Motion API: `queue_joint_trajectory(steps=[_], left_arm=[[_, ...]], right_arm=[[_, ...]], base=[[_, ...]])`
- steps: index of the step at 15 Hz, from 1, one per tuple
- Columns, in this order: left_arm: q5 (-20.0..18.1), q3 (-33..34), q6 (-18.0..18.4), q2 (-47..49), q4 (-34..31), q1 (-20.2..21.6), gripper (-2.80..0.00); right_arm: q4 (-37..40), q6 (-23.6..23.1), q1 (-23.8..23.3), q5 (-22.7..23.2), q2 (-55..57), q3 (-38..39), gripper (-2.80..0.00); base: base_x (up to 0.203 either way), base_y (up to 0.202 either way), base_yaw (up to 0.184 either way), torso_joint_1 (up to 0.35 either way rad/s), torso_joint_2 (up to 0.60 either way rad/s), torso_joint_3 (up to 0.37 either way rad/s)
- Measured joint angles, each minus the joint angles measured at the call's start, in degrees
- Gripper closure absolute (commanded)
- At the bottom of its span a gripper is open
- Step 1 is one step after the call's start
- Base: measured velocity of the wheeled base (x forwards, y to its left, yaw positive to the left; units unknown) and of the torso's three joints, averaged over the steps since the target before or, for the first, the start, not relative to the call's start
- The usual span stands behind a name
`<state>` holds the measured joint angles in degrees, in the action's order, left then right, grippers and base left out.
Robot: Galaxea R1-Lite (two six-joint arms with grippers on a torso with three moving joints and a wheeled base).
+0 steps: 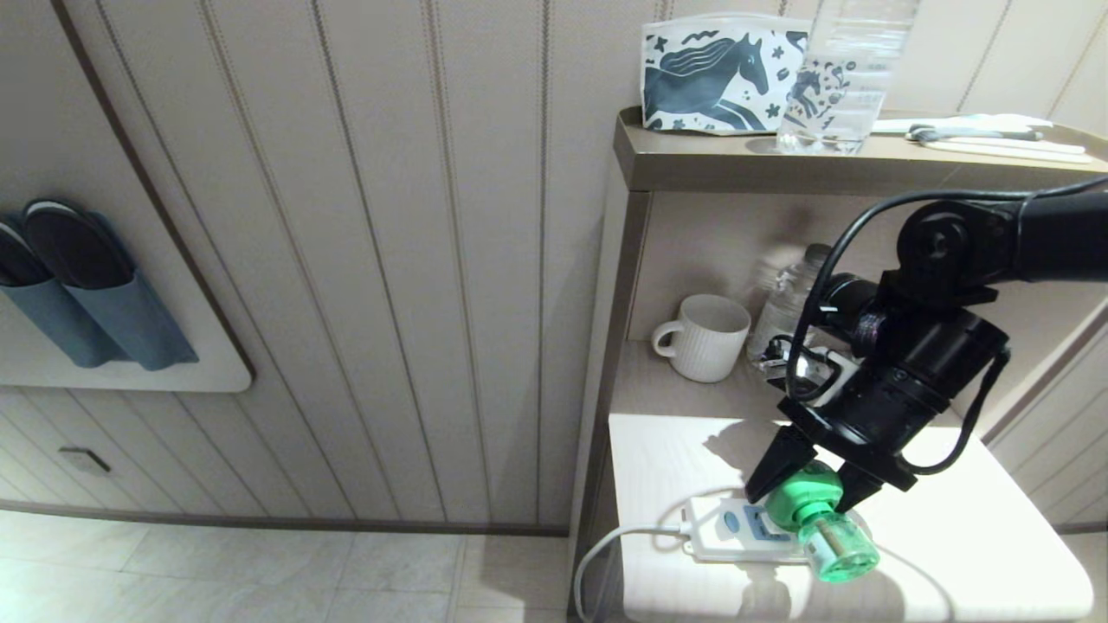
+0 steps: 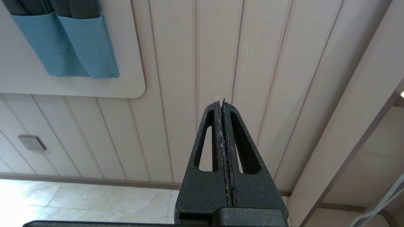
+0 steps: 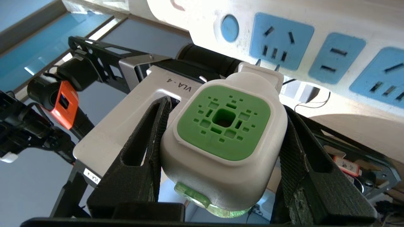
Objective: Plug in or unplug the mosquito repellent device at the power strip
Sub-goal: Insert the plug into the socket
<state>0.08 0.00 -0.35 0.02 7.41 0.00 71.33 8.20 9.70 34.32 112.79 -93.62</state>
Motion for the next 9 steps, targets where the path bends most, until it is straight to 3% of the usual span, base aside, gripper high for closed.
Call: queue_joint_trajectory(steps=[9], left_arm=[[0.0,0.0,0.04,0.0,-0.01,0.0,0.0]], right_arm=[[-0.42,-0.07,-0.04,-0.04,1.24,-0.67,0.0]], base=[[0.0,0.0,0.0,0.0,0.0,0.0]])
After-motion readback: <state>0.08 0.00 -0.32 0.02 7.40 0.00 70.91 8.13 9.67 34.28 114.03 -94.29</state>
